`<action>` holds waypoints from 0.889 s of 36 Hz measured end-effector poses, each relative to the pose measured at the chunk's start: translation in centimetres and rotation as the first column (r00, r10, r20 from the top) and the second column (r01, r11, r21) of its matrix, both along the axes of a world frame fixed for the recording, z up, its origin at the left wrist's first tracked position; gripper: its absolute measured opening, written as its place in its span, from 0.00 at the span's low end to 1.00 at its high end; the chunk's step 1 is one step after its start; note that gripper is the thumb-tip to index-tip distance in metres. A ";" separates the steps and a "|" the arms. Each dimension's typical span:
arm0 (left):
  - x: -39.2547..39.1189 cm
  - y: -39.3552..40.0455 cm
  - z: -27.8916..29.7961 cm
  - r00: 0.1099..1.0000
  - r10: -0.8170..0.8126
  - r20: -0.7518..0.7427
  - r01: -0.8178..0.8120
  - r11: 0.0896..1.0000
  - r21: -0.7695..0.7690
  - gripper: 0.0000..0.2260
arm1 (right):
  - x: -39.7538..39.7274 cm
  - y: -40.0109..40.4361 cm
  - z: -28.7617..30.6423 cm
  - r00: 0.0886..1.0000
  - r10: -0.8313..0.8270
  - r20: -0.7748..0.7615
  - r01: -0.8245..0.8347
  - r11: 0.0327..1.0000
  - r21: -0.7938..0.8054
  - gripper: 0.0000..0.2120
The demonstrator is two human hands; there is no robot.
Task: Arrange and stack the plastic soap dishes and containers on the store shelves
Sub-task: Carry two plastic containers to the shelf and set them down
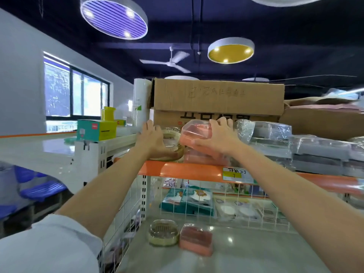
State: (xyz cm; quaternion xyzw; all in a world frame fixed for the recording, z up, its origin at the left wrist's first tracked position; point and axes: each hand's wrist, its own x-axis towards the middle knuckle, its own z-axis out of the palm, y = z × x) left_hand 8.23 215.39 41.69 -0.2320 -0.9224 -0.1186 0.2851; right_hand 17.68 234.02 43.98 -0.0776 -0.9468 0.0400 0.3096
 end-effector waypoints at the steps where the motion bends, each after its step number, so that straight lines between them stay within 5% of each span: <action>1: 0.4 0.0 0.0 1.000 0.007 -0.025 -0.007 1.000 0.025 0.48 | 0.4 -0.2 -0.1 1.000 0.010 -0.011 -0.011 1.000 -0.018 0.42; 10: 5.0 -0.9 0.3 0.981 0.039 -0.189 -0.021 0.995 0.096 0.47 | 4.8 -0.8 -1.0 0.996 0.078 -0.037 -0.081 0.993 -0.081 0.44; 16: 8.2 -0.8 -1.6 0.992 -0.006 -0.124 0.011 0.999 0.040 0.49 | 8.4 -0.4 -2.6 0.996 0.086 0.008 -0.085 0.992 -0.089 0.41; 20: 10.6 -0.7 -3.9 0.998 -0.035 -0.059 0.036 0.999 0.022 0.51 | 10.0 -0.2 -4.7 0.992 0.110 0.062 -0.100 0.984 -0.146 0.48; 32: 14.8 -2.4 -11.9 0.980 -0.103 0.172 0.110 0.993 -0.032 0.42 | 13.6 0.0 -11.6 0.945 0.194 0.262 -0.160 0.976 -0.146 0.47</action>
